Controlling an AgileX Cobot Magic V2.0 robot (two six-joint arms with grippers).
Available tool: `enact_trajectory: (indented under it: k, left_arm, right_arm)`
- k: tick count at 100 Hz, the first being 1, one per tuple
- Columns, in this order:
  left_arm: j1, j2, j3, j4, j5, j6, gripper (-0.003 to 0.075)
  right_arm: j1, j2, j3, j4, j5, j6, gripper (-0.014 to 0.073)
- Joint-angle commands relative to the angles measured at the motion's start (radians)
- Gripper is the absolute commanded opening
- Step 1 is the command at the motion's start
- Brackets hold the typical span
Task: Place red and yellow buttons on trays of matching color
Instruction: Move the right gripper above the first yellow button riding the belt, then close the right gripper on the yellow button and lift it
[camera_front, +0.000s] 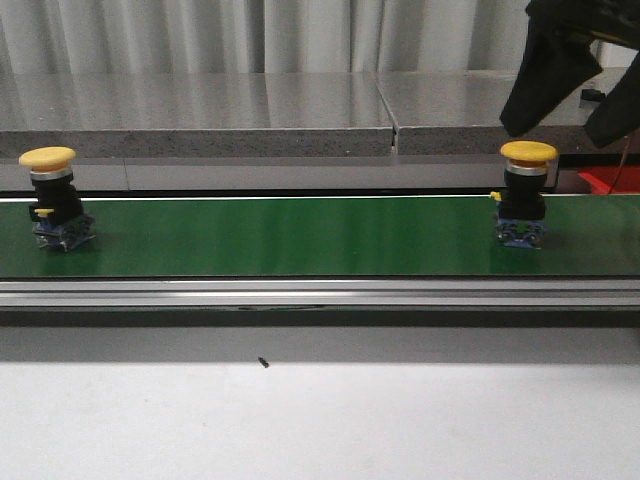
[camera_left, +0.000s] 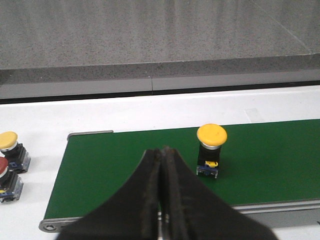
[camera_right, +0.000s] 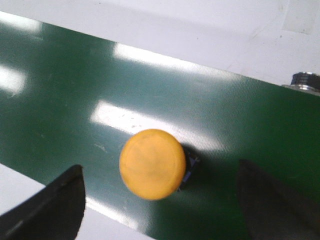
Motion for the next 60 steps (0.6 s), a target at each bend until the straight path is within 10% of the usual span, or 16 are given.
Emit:
enact_trajectory:
  k: [1, 32, 60]
  left_arm:
    - [-0.006, 0.005, -0.026, -0.010, -0.082, -0.001, -0.0020]
    - [-0.006, 0.005, -0.026, -0.010, -0.082, -0.001, -0.0020]
    - [-0.006, 0.005, -0.026, -0.010, -0.082, -0.001, -0.0020]
  right_arm:
    - [0.004, 0.002, -0.053, 0.003, -0.045, -0.017, 0.0614]
    - [0.004, 0.095, -0.080, -0.049, -0.039, -0.017, 0.0596]
    - [0.004, 0.104, -0.086, -0.059, -0.001, -0.016, 0.0289]
